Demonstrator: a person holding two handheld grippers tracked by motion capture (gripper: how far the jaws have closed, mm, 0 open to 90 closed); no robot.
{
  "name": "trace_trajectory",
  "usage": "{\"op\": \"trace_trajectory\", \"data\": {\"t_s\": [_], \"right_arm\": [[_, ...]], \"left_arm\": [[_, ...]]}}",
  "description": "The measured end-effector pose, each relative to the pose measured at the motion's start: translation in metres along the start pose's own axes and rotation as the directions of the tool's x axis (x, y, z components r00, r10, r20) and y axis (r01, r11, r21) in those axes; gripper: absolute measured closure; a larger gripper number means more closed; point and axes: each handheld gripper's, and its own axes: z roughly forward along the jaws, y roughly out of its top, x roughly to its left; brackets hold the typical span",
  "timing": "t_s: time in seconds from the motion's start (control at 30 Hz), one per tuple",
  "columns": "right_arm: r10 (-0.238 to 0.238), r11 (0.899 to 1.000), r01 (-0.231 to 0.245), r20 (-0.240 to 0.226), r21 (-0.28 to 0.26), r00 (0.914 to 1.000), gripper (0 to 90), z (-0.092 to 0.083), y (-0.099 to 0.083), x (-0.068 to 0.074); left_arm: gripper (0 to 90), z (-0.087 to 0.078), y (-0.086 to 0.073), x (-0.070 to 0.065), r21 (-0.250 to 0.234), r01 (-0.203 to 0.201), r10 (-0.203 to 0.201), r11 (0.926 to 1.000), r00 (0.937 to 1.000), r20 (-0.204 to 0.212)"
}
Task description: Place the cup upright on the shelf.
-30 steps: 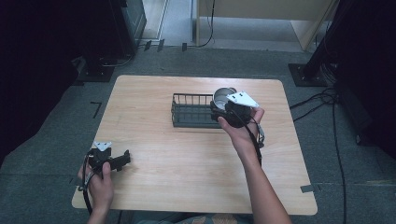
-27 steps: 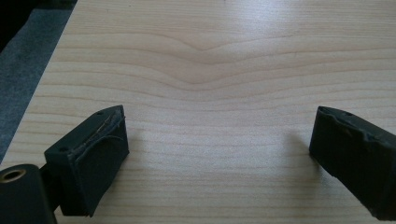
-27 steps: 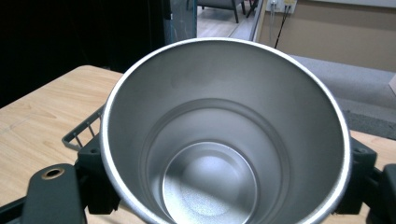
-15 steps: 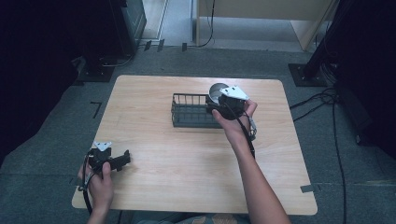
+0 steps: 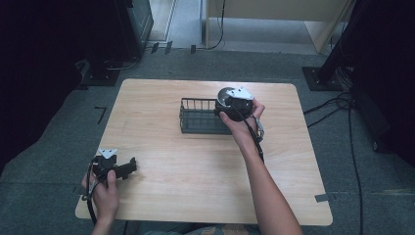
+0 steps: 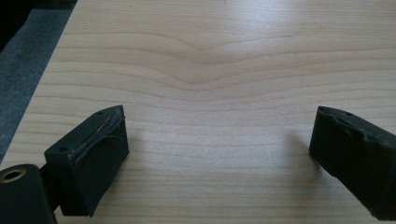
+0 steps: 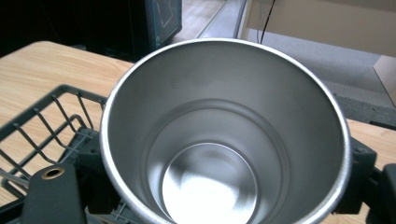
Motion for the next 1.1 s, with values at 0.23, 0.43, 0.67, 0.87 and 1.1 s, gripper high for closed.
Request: {"op": "trace_trajectory", "data": {"t_s": [0.23, 0.43, 0.67, 0.87, 1.1], "right_arm": [[0.014, 0.999, -0.014, -0.001, 0.038, 0.9999, 18.2, 0.011, -0.005, -0.001], [0.018, 0.998, -0.017, -0.011, 0.066, 0.9998, 18.2, 0.018, -0.008, -0.002], [0.025, 0.995, -0.023, -0.015, 0.095, 0.9996, 18.2, 0.023, -0.012, -0.003], [0.023, 0.993, -0.02, -0.023, 0.12, 0.9995, 18.1, 0.029, -0.015, -0.001], [0.023, 0.989, -0.016, -0.043, 0.148, 0.9988, 18.1, 0.033, -0.017, 0.001]], "left_arm": [[4.8, 0.0, 0.0, 0.0, 0.0, 0.0, 0.0, 1.0, 1.0, 0.0], [4.9, 0.0, 0.0, 0.0, 0.0, 0.0, 0.0, 1.0, 1.0, 0.0], [4.9, 0.0, 0.0, 0.0, 0.0, 0.0, 0.0, 1.0, 1.0, 0.0], [4.8, 0.0, 0.0, 0.0, 0.0, 0.0, 0.0, 1.0, 1.0, 0.0], [4.9, 0.0, 0.0, 0.0, 0.0, 0.0, 0.0, 1.0, 1.0, 0.0]]}}
